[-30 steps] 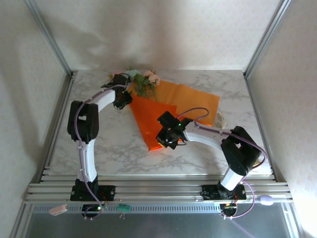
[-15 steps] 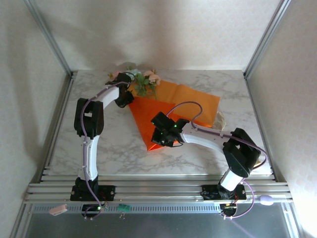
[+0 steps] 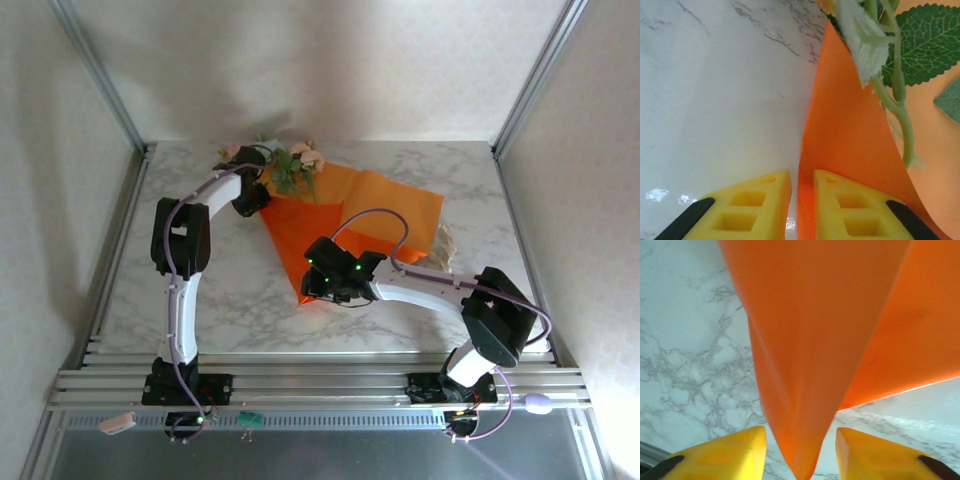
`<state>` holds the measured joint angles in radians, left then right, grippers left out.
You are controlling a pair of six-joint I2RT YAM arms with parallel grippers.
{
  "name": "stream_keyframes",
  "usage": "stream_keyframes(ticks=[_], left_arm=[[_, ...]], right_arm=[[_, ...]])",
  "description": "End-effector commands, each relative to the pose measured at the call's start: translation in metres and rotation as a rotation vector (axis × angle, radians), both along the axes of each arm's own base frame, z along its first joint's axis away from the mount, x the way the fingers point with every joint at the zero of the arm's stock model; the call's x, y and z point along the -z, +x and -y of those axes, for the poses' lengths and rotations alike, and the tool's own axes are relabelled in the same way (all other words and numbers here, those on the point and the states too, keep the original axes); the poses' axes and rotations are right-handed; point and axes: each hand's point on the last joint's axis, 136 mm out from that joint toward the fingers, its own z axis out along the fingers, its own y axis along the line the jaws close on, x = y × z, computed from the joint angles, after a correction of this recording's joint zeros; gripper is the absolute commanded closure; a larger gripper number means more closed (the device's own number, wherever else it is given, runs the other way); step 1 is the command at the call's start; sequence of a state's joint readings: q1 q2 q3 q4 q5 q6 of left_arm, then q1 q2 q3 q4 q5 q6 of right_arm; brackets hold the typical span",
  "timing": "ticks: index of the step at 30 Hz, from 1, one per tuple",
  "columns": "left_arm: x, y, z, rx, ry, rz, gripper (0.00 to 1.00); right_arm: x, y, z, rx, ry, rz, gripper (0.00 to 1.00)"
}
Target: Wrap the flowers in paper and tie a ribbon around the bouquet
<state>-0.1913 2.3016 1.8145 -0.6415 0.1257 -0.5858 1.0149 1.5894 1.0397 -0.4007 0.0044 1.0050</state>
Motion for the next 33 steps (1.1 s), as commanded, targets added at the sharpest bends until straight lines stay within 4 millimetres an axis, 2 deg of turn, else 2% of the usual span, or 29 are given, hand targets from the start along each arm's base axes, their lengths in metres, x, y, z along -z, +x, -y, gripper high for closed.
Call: stream_keyframes(ticks=[1, 6, 11, 21, 23, 30, 33], left_arm=[[0.035, -0.014, -0.012, 0.006, 0.079, -0.085, 0.82], [0.036, -0.016, -0.013, 0.015, 0.086, -0.09, 0.82], [0.036, -0.016, -0.013, 0.019, 0.085, -0.092, 0.82], [0.039, -0.018, -0.012, 0.025, 0.087, -0.099, 0.82], [0.037, -0.017, -0.013, 0.024, 0.089, -0.097, 0.82], [0.039, -0.017, -0.014, 0.022, 0.093, -0.101, 0.82], [0.04, -0.017, -0.015, 0.019, 0.097, -0.1, 0.82]], right_arm=[[-0.001, -0.009, -0.008, -0.009, 0.032, 0.019, 0.55], [0.004, -0.009, -0.015, 0.069, 0.075, -0.012, 0.56], [0.013, -0.012, -0.015, 0.132, 0.06, -0.053, 0.64], [0.031, -0.008, -0.019, 0.158, 0.008, -0.071, 0.67], [0.033, -0.007, -0.021, 0.153, -0.002, -0.072, 0.76], [0.038, -0.005, -0.021, 0.167, -0.004, -0.066, 0.81], [0.037, -0.005, -0.02, 0.169, -0.009, -0.066, 0.92]])
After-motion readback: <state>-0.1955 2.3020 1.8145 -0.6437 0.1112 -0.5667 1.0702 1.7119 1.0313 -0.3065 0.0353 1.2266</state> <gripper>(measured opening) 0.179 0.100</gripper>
